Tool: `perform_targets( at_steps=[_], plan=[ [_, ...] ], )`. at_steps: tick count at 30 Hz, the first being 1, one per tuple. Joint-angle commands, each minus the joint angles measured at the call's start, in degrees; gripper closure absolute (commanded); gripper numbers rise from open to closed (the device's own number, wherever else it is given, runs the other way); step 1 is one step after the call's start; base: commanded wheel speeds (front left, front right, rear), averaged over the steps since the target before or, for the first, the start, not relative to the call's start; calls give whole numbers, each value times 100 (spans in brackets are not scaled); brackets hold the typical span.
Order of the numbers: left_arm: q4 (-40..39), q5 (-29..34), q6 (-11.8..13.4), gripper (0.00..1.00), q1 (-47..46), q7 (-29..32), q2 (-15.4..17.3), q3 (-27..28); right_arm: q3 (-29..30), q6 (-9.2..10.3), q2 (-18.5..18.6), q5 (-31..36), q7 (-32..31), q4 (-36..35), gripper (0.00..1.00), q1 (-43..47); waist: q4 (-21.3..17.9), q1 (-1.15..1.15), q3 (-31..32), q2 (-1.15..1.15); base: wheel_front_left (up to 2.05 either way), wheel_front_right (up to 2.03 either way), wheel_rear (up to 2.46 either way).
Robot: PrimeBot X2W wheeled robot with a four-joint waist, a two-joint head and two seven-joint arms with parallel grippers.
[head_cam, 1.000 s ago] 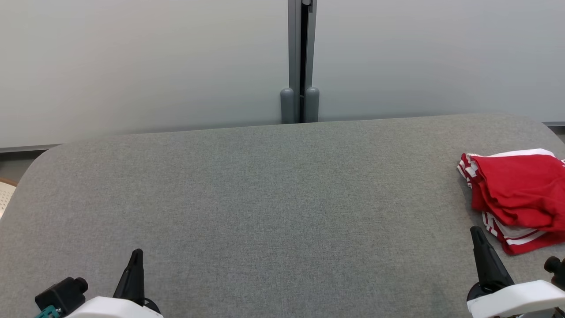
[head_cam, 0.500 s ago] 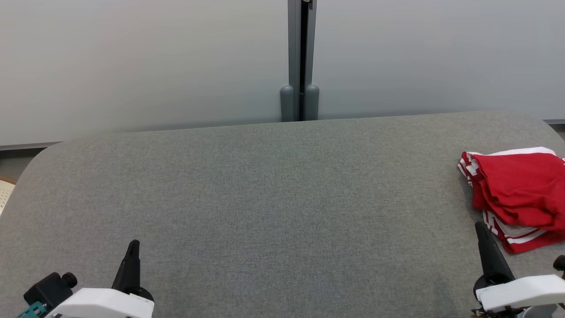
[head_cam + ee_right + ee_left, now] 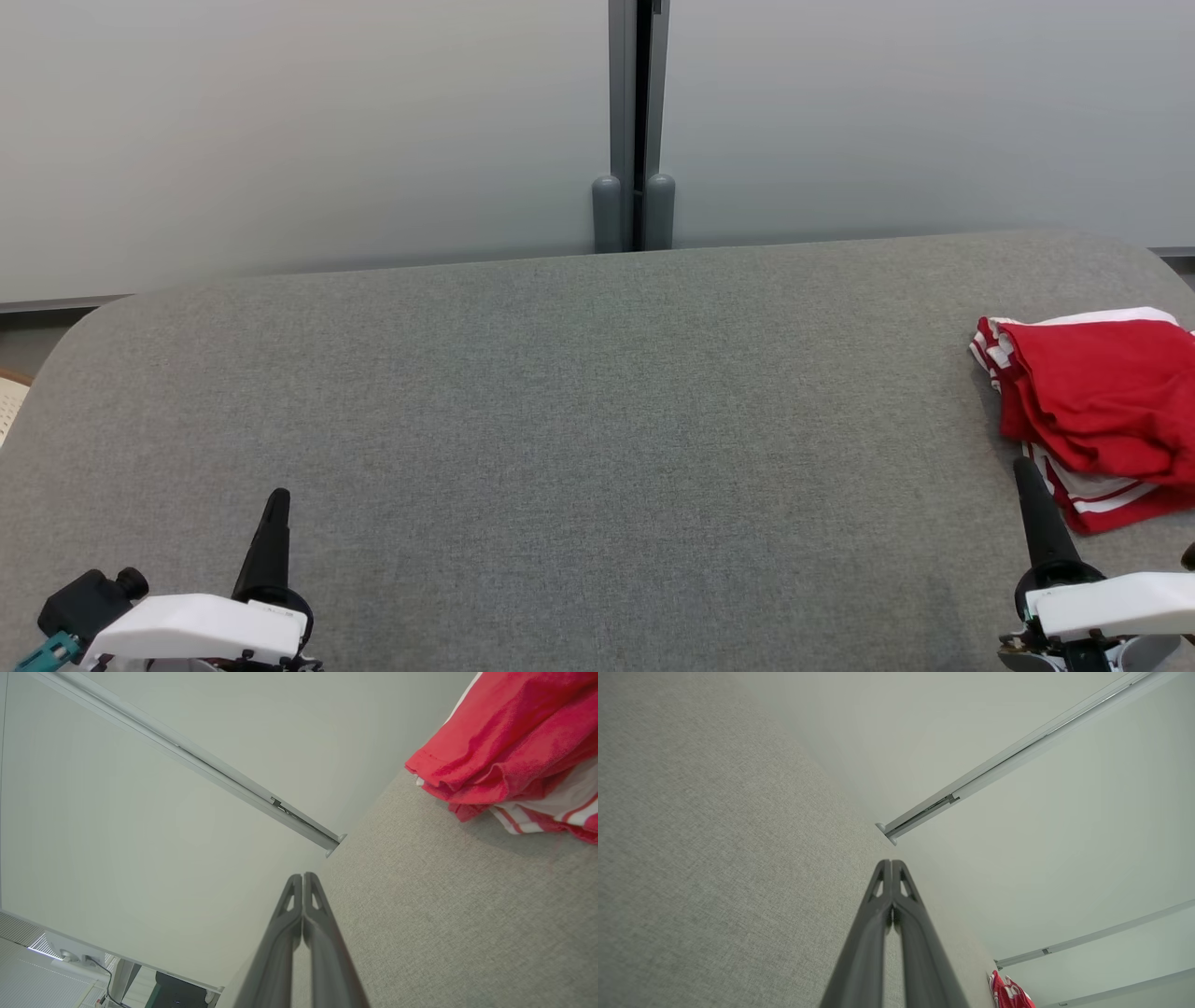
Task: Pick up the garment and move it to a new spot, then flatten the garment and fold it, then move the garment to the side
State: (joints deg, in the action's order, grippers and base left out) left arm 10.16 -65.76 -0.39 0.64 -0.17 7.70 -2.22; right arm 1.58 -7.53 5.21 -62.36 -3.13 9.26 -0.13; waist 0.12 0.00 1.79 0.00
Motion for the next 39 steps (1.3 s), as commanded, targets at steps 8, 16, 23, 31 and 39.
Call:
perform_targets(
  at_steps=[8, 16, 23, 31, 39],
  plan=[
    [32, -487, -142, 100, -251, 108, -42, 171, 97, 2, -6, -534, -65, 44, 100, -210, -1, 0, -23, 0, 0, 0, 0],
    [89, -860, -242, 100, -333, 193, -111, 282, 156, 2, -39, -962, -103, 119, 100, -289, -3, 0, -47, 0, 0, 0, 0],
    [139, -1182, -323, 100, -413, 262, -168, 374, 212, 2, -66, -1309, -141, 180, 100, -350, -4, 0, -68, 0, 0, 0, 0],
    [197, -1516, -415, 100, -475, 346, -218, 476, 264, 2, -94, -1686, -180, 239, 100, -409, -5, 0, -92, 0, 0, 0, 0],
    [236, -1782, -489, 100, -536, 410, -269, 556, 304, 3, -118, -1992, -204, 298, 100, -463, -7, 0, -113, 0, 0, 0, 0]
  ],
)
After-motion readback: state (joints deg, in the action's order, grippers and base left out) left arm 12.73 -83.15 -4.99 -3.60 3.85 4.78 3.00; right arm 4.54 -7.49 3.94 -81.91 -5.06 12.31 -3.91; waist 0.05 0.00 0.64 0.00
